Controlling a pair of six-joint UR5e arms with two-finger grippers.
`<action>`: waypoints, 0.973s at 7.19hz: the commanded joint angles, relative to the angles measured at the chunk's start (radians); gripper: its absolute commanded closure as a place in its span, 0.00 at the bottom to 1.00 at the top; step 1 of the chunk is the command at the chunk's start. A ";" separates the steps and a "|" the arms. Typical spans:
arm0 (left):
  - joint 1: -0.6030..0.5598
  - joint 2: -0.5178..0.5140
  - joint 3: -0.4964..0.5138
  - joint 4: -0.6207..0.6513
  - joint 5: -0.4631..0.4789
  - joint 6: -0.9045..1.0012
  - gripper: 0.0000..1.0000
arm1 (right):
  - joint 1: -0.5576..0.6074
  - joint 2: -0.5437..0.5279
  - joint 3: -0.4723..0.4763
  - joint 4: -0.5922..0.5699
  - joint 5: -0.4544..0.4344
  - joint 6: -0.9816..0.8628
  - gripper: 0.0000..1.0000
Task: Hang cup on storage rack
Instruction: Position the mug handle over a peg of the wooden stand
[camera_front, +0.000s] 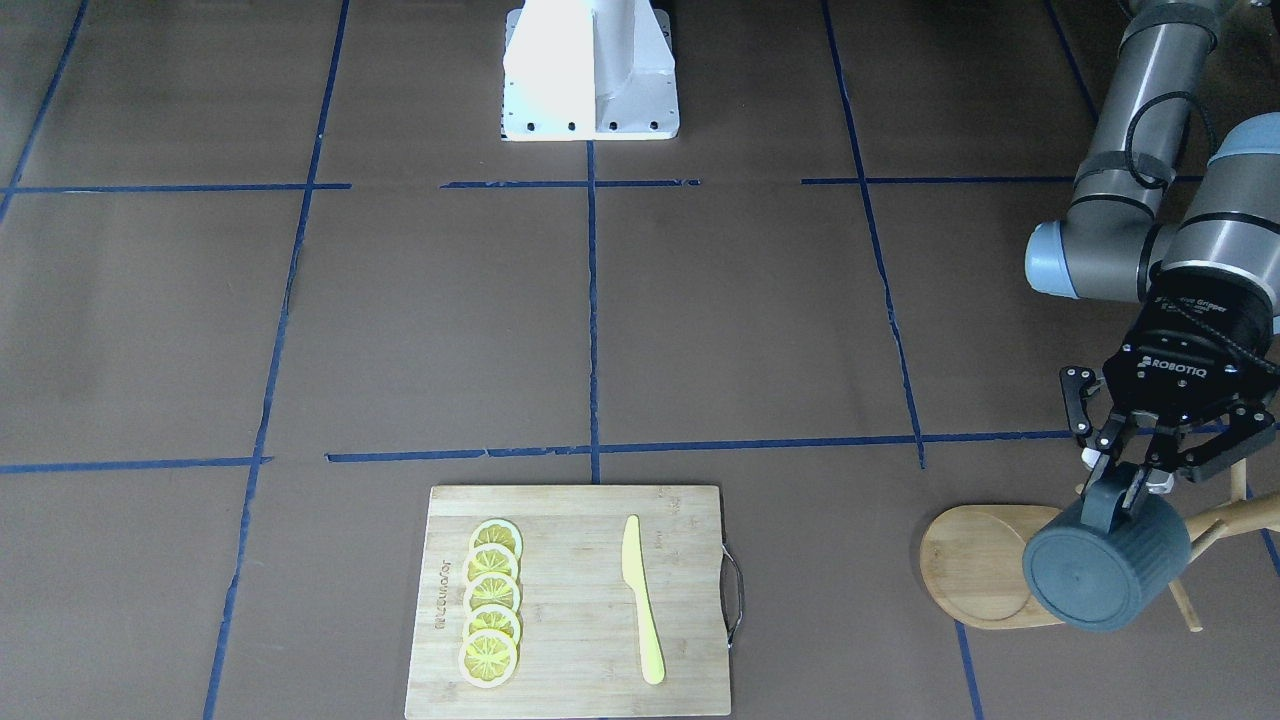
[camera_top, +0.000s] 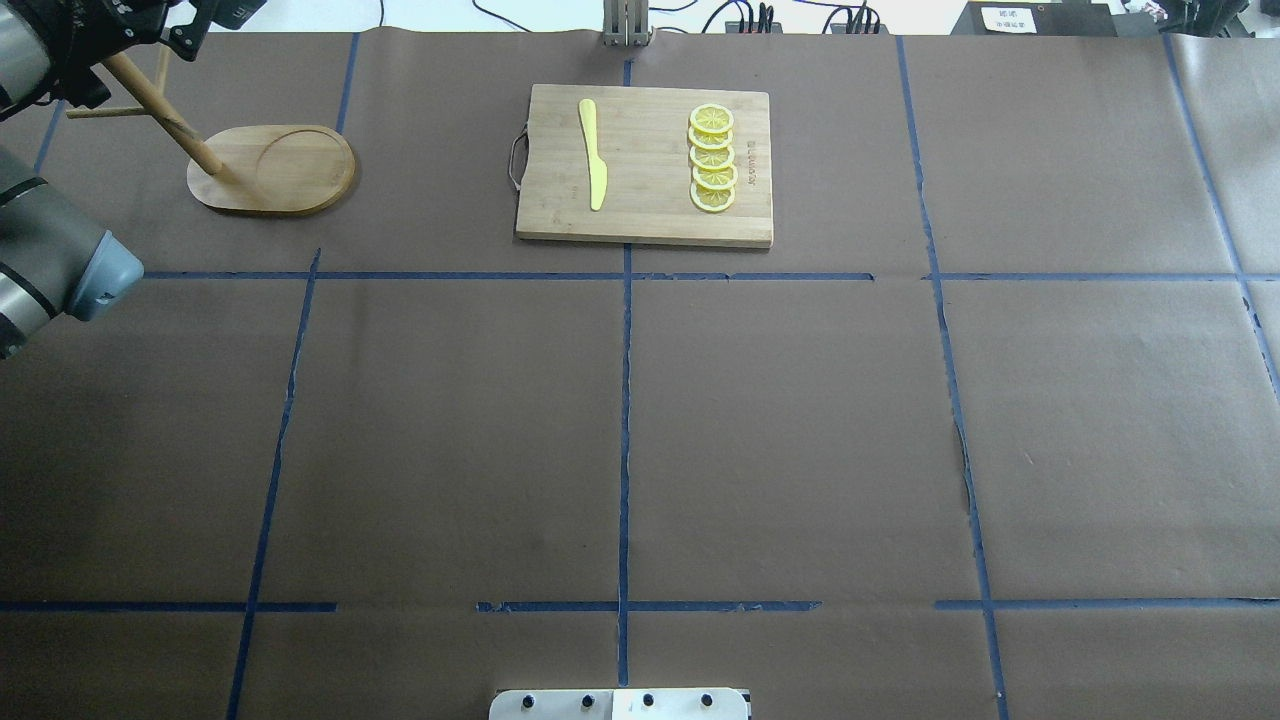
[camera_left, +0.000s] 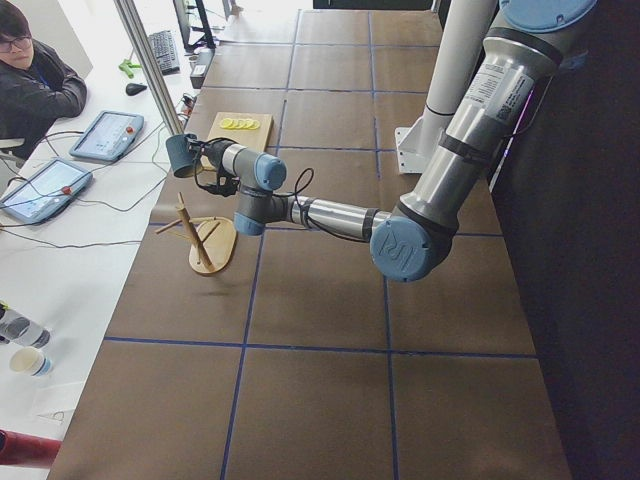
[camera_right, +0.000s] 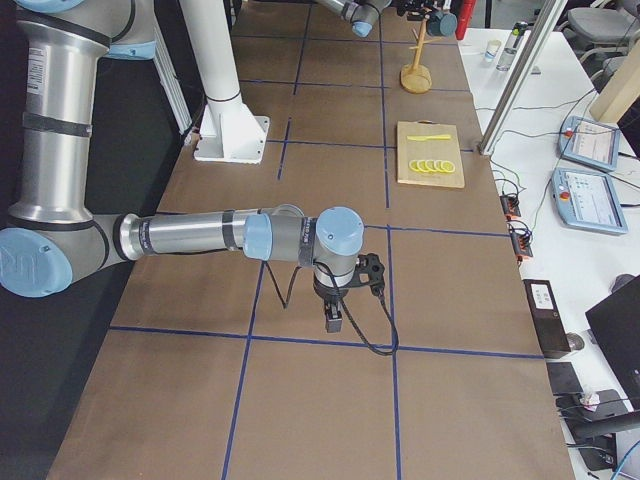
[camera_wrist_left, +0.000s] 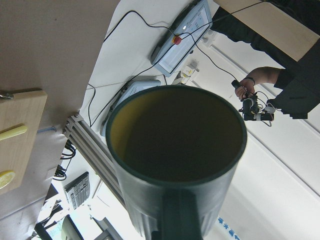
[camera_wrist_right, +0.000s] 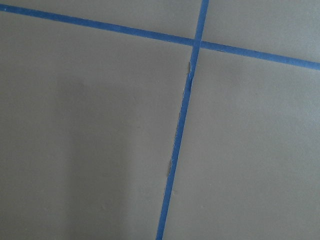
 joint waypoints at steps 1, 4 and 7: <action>-0.005 0.004 0.102 -0.155 0.014 -0.005 1.00 | 0.002 0.004 0.003 0.000 0.000 0.000 0.00; -0.010 0.013 0.126 -0.205 0.016 -0.002 1.00 | 0.002 0.005 0.006 0.000 0.000 0.000 0.00; -0.011 0.020 0.196 -0.283 0.042 0.004 0.99 | 0.002 0.005 0.008 0.000 0.000 0.000 0.00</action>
